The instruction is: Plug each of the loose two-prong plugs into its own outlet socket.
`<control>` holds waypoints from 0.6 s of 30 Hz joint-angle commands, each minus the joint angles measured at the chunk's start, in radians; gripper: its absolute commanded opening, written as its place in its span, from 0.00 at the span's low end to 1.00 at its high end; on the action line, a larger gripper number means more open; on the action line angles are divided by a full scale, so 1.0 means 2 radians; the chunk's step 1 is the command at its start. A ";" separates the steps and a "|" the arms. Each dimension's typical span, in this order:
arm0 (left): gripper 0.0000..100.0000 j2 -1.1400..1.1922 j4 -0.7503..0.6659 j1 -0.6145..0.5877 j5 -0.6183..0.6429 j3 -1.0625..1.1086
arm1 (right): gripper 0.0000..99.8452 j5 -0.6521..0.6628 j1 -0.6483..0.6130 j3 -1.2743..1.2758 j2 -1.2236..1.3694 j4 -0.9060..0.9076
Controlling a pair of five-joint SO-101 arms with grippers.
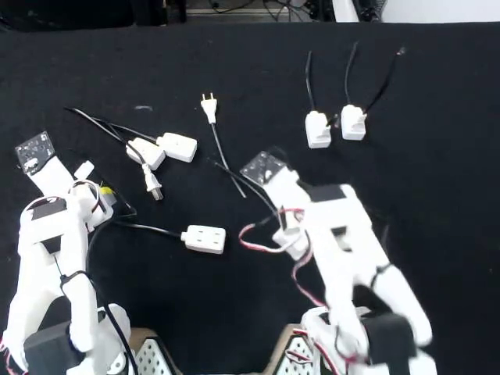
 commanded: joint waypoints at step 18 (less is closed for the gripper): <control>0.24 -0.010 -0.006 0.003 -0.006 -0.004 | 0.11 0.009 -0.009 -0.112 0.204 -0.024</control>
